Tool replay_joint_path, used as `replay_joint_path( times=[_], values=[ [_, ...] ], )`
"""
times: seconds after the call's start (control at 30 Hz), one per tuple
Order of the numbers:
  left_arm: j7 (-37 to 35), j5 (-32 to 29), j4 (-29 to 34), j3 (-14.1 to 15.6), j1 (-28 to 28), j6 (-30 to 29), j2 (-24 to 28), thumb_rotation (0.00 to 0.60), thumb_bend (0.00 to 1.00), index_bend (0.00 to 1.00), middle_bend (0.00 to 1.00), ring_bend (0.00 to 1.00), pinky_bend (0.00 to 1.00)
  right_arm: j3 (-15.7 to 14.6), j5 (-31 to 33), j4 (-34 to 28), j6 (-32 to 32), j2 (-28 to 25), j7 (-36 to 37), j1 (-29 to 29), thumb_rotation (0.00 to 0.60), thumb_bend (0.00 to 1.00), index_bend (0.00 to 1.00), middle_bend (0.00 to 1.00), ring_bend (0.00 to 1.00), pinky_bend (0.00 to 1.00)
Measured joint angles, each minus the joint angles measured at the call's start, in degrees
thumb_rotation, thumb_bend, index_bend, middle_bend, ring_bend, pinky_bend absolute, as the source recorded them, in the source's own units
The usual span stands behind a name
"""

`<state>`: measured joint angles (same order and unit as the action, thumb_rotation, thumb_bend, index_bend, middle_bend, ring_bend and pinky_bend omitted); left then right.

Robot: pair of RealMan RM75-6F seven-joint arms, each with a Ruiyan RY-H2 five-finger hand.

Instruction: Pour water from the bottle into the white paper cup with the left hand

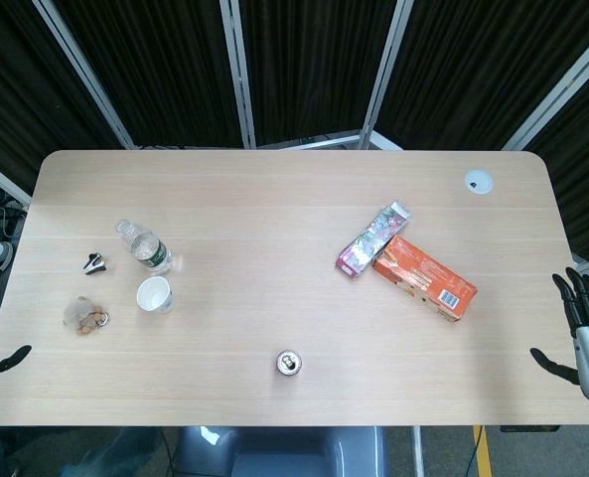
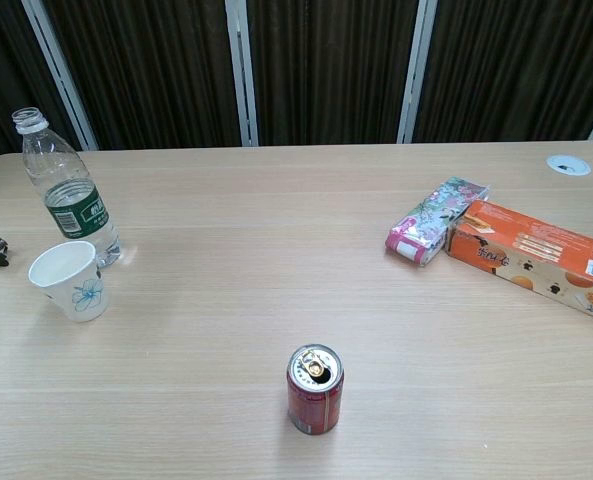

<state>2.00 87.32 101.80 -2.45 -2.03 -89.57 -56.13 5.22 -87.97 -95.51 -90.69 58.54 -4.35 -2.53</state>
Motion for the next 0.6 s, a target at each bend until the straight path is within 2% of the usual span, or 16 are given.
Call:
replay_joint_path(
  times=[0.3,0.6],
  values=[
    [-0.88,-0.75,-0.84,-0.63,-1.35,2.11,-0.62,0.6,0.0,0.0,0.0,0.0,0.0,-0.25,0.73,-0.85,1.52,-0.89,0.8,-0.14,0.6,0.0,0.0,0.0,0.0,0.0],
    [-12.62,-8.63,-8.09,-6.06,-9.41,14.48,-5.68,0.6,0.0,0.0,0.0,0.0,0.0,1.07,3.13,-1.29,4.08,-0.67,0.1,-1.79,0.6,0.0,0.0,0.0,0.0,0.0]
  ],
)
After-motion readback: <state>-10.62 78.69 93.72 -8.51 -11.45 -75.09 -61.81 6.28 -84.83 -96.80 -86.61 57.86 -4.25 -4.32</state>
